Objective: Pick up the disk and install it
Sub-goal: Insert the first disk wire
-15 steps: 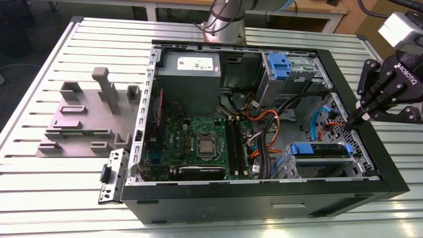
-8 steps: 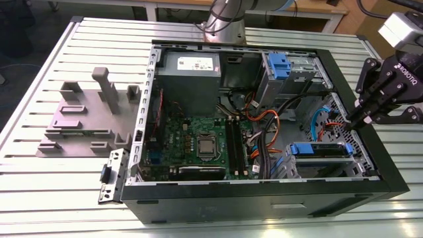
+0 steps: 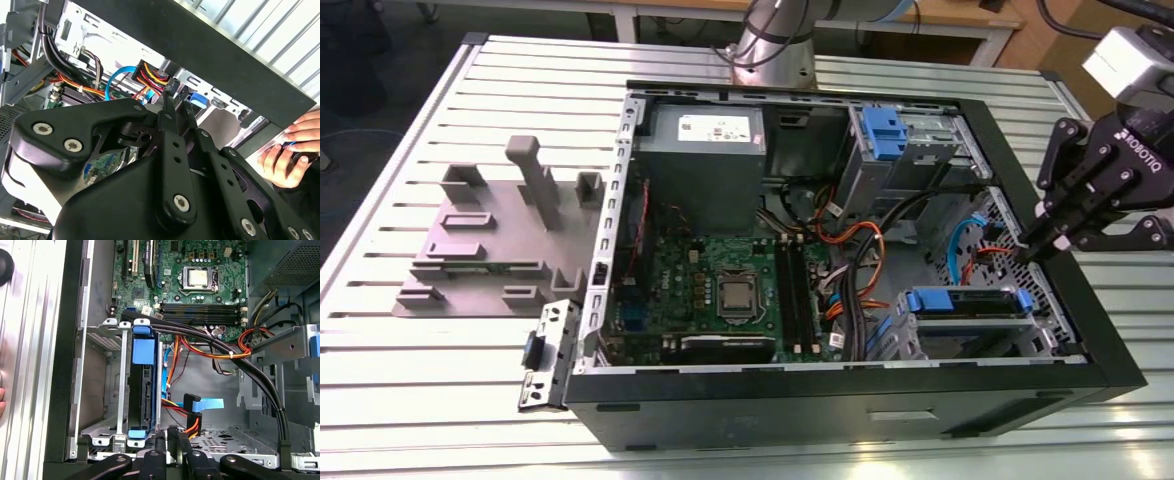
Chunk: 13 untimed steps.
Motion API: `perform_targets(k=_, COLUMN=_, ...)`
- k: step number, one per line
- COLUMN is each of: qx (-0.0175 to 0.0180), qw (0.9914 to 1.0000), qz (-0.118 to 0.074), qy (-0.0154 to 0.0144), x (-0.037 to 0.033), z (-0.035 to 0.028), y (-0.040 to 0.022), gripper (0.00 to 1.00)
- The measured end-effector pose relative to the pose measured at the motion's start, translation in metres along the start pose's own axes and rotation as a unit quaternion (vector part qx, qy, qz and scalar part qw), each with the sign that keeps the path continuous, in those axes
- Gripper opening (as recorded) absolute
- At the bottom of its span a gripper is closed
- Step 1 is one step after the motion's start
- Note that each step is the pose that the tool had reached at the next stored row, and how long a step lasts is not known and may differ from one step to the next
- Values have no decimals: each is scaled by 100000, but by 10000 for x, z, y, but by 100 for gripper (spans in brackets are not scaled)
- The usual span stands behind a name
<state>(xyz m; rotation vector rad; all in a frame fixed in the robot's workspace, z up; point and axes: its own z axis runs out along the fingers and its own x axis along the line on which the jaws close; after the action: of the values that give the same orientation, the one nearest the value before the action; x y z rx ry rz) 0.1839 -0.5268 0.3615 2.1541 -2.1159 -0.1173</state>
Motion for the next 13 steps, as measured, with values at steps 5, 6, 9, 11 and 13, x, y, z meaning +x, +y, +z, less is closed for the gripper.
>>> perform_targets(k=5, qx=12, qw=99999, qz=-357, qy=63, x=-16, z=6, y=-1, gripper=24)
perform_targets(k=6, qx=14, qw=99999, qz=-454, qy=79, x=-22, z=8, y=-2, gripper=24)
perform_targets(k=9, qx=21, qw=99997, qz=-729, qy=228, x=-38, z=17, y=-3, gripper=24)
perform_targets(k=11, qx=16, qw=99995, qz=-821, qy=576, x=-42, z=24, y=-4, gripper=24)
perform_targets(k=13, qx=14, qw=99992, qz=-956, qy=801, x=-45, z=33, y=-5, gripper=24)
